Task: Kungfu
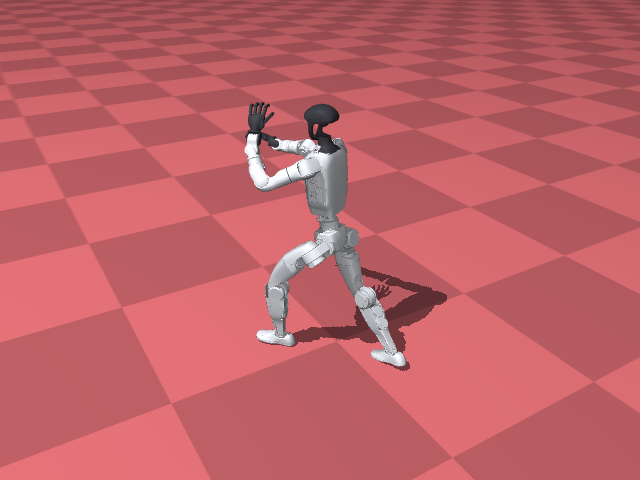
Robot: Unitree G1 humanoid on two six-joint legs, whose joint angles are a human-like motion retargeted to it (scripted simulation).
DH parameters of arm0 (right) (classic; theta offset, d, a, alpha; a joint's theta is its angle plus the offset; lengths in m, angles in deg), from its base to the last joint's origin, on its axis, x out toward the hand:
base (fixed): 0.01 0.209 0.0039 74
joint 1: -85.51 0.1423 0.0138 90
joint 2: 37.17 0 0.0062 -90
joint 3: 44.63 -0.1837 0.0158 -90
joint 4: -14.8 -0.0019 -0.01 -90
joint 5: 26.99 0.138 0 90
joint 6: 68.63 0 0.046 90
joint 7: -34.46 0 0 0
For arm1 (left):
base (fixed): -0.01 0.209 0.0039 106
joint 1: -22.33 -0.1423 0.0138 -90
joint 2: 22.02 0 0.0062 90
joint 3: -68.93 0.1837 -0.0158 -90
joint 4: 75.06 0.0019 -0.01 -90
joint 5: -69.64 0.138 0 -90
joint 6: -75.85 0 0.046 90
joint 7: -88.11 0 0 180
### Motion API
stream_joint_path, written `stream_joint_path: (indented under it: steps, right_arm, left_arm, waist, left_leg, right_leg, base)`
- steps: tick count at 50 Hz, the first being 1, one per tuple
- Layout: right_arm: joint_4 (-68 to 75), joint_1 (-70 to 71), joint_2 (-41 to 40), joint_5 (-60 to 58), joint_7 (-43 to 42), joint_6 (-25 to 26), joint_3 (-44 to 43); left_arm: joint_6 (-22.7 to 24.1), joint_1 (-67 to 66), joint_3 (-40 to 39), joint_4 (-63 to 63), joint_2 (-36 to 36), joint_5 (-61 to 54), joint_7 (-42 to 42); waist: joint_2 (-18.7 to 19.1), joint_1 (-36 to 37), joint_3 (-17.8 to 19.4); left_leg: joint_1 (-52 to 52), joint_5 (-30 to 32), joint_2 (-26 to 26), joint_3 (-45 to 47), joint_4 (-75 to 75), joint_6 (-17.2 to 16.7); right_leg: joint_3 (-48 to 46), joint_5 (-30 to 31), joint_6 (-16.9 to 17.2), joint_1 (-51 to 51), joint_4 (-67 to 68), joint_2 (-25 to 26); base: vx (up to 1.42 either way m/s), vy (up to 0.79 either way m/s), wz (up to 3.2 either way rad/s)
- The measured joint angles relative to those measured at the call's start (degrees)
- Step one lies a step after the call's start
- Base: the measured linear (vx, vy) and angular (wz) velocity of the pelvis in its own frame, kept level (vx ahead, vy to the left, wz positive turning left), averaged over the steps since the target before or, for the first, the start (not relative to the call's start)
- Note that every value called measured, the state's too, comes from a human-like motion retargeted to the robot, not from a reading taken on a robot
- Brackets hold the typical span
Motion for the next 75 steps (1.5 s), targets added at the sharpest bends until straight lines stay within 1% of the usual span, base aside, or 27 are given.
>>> stream_joint_path:
  steps: [4, 7, 10, 12, 15, 17, 20, 22, 23, 25, 27, 30, 32, 35, 38, 42, 45, 51, 54, 58, 62, 63, 66, 67, 70, 72, 75]
  right_arm:
    - [0.7, -1.1, -3.2, 26.5, 11.2, -2.0, -4.3]
    - [1.9, -1.8, -4.3, 41.9, 18.4, -1.9, -7.0]
    - [2.3, -2.8, -5.1, 52.8, 21.7, 0.6, -8.2]
    - [-1.1, -5.2, -7.0, 59.2, 24.7, 4.2, -8.1]
    - [-15.0, -14.5, -12.1, 66.2, 37.4, 12.0, -5.4]
    - [-29.4, -25.4, -13.4, 69.8, 47.4, 14.1, -1.4]
    - [-52.1, -48.9, -14.6, 74.3, 52.1, 11.9, 3.5]
    - [-62.1, -64.8, -12.4, 79.3, 56.2, 8.4, 4.2]
    - [-66.5, -73.0, -10.6, 82.1, 58.0, 8.0, 3.2]
    - [-72.5, -87.0, -6.6, 88.0, 61.2, 8.5, -0.7]
    - [-74.3, -95.4, -4.6, 89.8, 60.4, 10.9, -5.0]
    - [-76.9, -105.3, -4.9, 92.8, 53.3, 6.0, -10.3]
    - [-80.4, -112.2, -5.7, 93.4, 48.3, 0.3, -14.0]
    - [-87.6, -119.8, -8.0, 87.4, 46.3, -5.7, -17.7]
    - [-93.2, -121.3, -7.1, 80.7, 45.2, -8.7, -17.2]
    - [-99.7, -114.9, -2.4, 73.3, 38.7, -14.4, -13.3]
    - [-102.5, -103.9, 0.9, 66.0, 29.7, -17.7, -8.9]
    - [-102.7, -71.0, 6.1, 52.4, 14.1, -14.9, -3.2]
    - [-98.5, -52.1, 9.6, 46.5, 10.2, -11.8, -3.9]
    - [-80.2, -29.0, 16.6, 34.7, 8.0, -11.2, -6.8]
    - [-39.6, -5.1, 24.2, 13.4, -0.8, -13.0, 0.1]
    - [-28.6, 0.1, 26.4, 6.3, -2.5, -9.3, 2.6]
    - [-5.6, 11.9, 27.1, -11.7, 4.9, 18.4, 6.4]
    - [-2.1, 13.8, 25.7, -14.7, 6.8, 23.8, 5.4]
    - [-6.5, 13.9, 25.9, -6.6, 8.9, 8.6, 5.9]
    - [-11.8, 11.3, 24.6, -6.2, -0.3, 0.2, 4.3]
    - [-14.2, 8.2, 22.1, -8.7, -11.7, -5.8, 4.2]
  left_arm:
    - [2.5, -10.8, 5.0, -7.9, -2.9, 6.7, -6.7]
    - [4.0, -17.7, 7.5, -11.6, -5.4, 9.1, -11.4]
    - [1.9, -21.8, 8.2, -12.0, -8.5, 8.4, -17.8]
    - [4.0, -22.8, 6.2, -11.6, -8.1, 9.5, -16.0]
    - [4.1, -22.9, 0.1, -5.0, -4.4, 20.9, -15.5]
    - [4.3, -20.1, -5.4, 7.4, -2.1, 36.3, -22.9]
    - [0.5, -9.2, -6.5, 42.9, -2.2, 55.9, -36.1]
    - [-5.5, -1.2, -5.5, 67.4, -1.3, 55.5, -29.7]
    - [-8.8, 1.6, -2.1, 74.9, 1.3, 52.1, -19.5]
    - [-18.0, 2.4, 0.2, 79.0, 9.9, 45.8, -3.1]
    - [-20.5, -0.5, -8.1, 77.2, 13.5, 51.0, -8.7]
    - [-9.3, -6.8, -13.9, 73.8, 15.7, 55.2, -22.7]
    - [-4.1, -8.5, -12.9, 74.5, 13.2, 58.9, -31.6]
    - [-6.9, -7.4, -9.6, 76.1, 8.7, 59.7, -31.3]
    - [-8.3, -7.7, -8.1, 75.3, 8.2, 58.2, -27.6]
    - [-8.8, -11.1, -10.7, 69.2, 9.1, 54.5, -27.3]
    - [-6.9, -18.2, -13.7, 57.5, 7.5, 42.3, -22.4]
    - [-0.1, -42.2, -14.2, 25.0, -3.3, -9.6, 14.8]
    - [-2.2, -56.2, -11.9, 16.4, -11.2, -31.7, 31.5]
    - [-6.2, -74.9, -5.2, 16.7, -20.1, -42.2, 42.4]
    - [-8.2, -94.2, -4.0, 14.1, -22.0, -49.7, 44.0]
    - [-8.4, -97.2, -5.3, 13.1, -22.6, -50.4, 43.6]
    - [-5.1, -101.3, -7.4, 9.4, -24.7, -50.4, 39.0]
    - [-4.0, -101.6, -7.8, 7.9, -25.1, -49.2, 38.2]
    - [-4.1, -101.0, -8.1, 5.7, -24.4, -43.4, 39.3]
    - [-6.0, -100.2, -6.9, 6.0, -23.9, -42.9, 40.7]
    - [-7.5, -99.4, -7.6, 6.0, -22.6, -44.2, 41.1]
  waist:
    - [-1.9, -0.2, 0.8]
    - [-2.7, -0.6, 0.5]
    - [-2.1, -1.4, 0.8]
    - [0.4, -3.6, 1.7]
    - [4.1, -9.1, 2.7]
    - [4.2, -13.1, 4.3]
    - [2.1, -21.8, 8.1]
    - [2.3, -32.2, 10.8]
    - [2.9, -38.0, 12.6]
    - [1.5, -44.0, 16.0]
    - [-2.2, -46.5, 19.2]
    - [-3.6, -50.7, 21.6]
    - [-2.3, -50.6, 20.4]
    - [0.7, -48.7, 19.1]
    - [1.8, -48.6, 18.7]
    - [2.0, -48.1, 19.3]
    - [3.0, -45.9, 18.1]
    - [3.6, -36.2, 11.6]
    - [2.6, -29.9, 8.1]
    - [-0.4, -19.2, 3.1]
    - [-7.1, -5.6, 1.1]
    - [-9.3, -3.0, 0.9]
    - [-11.8, 0.8, 0.2]
    - [-11.7, 1.1, 0.4]
    - [-11.2, 1.5, 1.4]
    - [-9.7, 0.3, 2.1]
    - [-8.3, -2.3, 1.6]
  left_leg:
    - [3.9, -4.8, -1.4, 0.1, -2.0, -4.7]
    - [7.2, -4.8, -2.5, 0.3, -4.5, -4.7]
    - [11.1, -4.1, -3.2, -0.8, -7.7, -3.6]
    - [15.1, -4.4, -2.4, -2.0, -10.1, -2.8]
    - [22.3, -4.9, -0.7, -3.8, -15.2, -4.6]
    - [28.3, -5.7, -1.6, -2.3, -19.6, -5.1]
    - [38.3, -9.5, -4.7, 1.4, -25.5, -2.0]
    - [40.6, -9.4, -5.6, -3.7, -25.6, -0.7]
    - [40.1, -7.8, -5.6, -7.6, -24.1, 0.5]
    - [41.7, -6.2, -5.5, -7.5, -23.4, 2.2]
    - [46.7, -6.8, -5.5, -3.6, -25.3, 1.4]
    - [50.7, -7.2, -3.5, -3.0, -27.2, -0.5]
    - [50.7, -7.1, -2.5, -4.9, -27.6, -0.1]
    - [49.1, -6.0, -0.8, -7.5, -28.2, 0.9]
    - [49.3, -5.1, -0.8, -7.9, -28.7, 2.7]
    - [49.4, -4.9, -1.8, -5.8, -28.8, 3.2]
    - [47.5, -4.4, -2.5, -4.9, -28.6, 2.8]
    - [40.3, -4.0, -5.5, -4.4, -26.7, 1.9]
    - [33.1, -4.9, -6.2, -5.0, -21.8, 0.6]
    - [20.3, -8.1, -7.3, -6.4, -12.2, -0.5]
    - [10.5, -12.7, -6.0, -2.9, -2.5, 0.1]
    - [8.2, -13.8, -6.2, -1.6, 0.0, 0.3]
    - [2.5, -15.5, -6.2, -0.9, 5.5, 0.4]
    - [1.2, -15.6, -6.4, -1.2, 6.5, 0.5]
    - [-0.6, -15.2, -6.3, -2.3, 7.7, 0.6]
    - [-0.4, -14.7, -6.7, -2.9, 7.9, 1.1]
    - [0.4, -14.6, -7.0, -3.1, 7.0, 2.0]
  right_leg:
    - [0.0, 10.8, 2.8, 1.1, -0.1, -0.9]
    - [-0.6, 21.2, 6.2, 1.4, 0.2, -1.2]
    - [-2.0, 29.0, 8.4, 0.5, 4.3, -1.4]
    - [-0.6, 26.7, 6.2, -2.3, 10.5, 2.1]
    - [2.4, 17.1, 3.9, -10.4, 17.3, 7.5]
    - [3.4, 14.4, 2.2, -16.8, 16.4, 7.4]
    - [-1.0, 15.6, 0.1, -24.0, 8.0, 3.7]
    - [-9.2, 18.6, 1.5, -28.5, 0.4, 0.4]
    - [-12.3, 20.4, 2.2, -31.0, -2.9, -0.9]
    - [-10.0, 25.6, 4.4, -36.5, -7.9, -2.0]
    - [-4.1, 27.4, 8.0, -41.2, -12.0, -1.2]
    - [-4.1, 25.4, 6.0, -46.7, -13.9, -1.8]
    - [-8.6, 27.6, 3.6, -49.3, -12.7, -4.3]
    - [-8.6, 30.8, -0.1, -53.9, -10.3, -6.4]
    - [-3.5, 30.9, 0.7, -55.4, -10.4, -6.5]
    - [-4.3, 29.8, 1.6, -53.3, -10.2, -6.6]
    - [-8.0, 28.4, 2.1, -49.2, -9.3, -7.4]
    - [-4.2, 21.5, 1.9, -35.4, -5.2, -6.1]
    - [-4.5, 16.2, 2.9, -26.1, -1.9, -5.4]
    - [-9.3, 13.8, 3.8, -14.6, 0.3, -3.8]
    - [-4.6, 16.9, 5.0, -6.5, -1.7, -1.0]
    - [-3.2, 19.0, 6.5, -5.2, -3.0, -1.4]
    - [-5.3, 13.1, 7.0, -3.4, -6.8, -2.6]
    - [-6.9, 10.6, 6.6, -3.2, -7.7, -2.7]
    - [-8.0, 6.0, 5.3, -3.9, -7.0, -1.8]
    - [-6.8, 5.8, 5.6, -4.0, -6.2, -0.9]
    - [-8.2, 7.4, 6.2, -3.4, -6.7, -0.5]
  base:
    - [0.3, -0.04, 0.0]
    - [0.42, 0.0, 0.17]
    - [0.43, 0.05, 0.2]
    - [0.36, 0.02, 0.37]
    - [0.43, 0.07, 0.23]
    - [0.39, 0.12, 0.07]
    - [0.36, 0.16, 1.08]
    - [0.26, 0.04, 2.55]
    - [0.28, -0.01, 1.98]
    - [0.34, 0.01, 0.16]
    - [0.12, 0.08, -1.0]
    - [0.08, -0.11, -0.05]
    - [0.17, -0.36, 0.57]
    - [0.08, -0.26, 0.37]
    - [0.16, -0.02, -0.07]
    - [0.09, 0.16, -0.44]
    - [0.07, 0.09, -0.33]
    - [0.0, 0.02, -0.13]
    - [-0.15, -0.02, 0.11]
    - [-0.26, -0.24, 0.18]
    - [-0.31, -0.41, -0.71]
    - [-0.26, -0.33, -0.63]
    - [-0.13, -0.2, -0.01]
    - [-0.17, -0.1, 0.5]
    - [-0.2, -0.15, 0.36]
    - [-0.07, 0.05, 0.37]
    - [0.03, 0.08, 0.23]
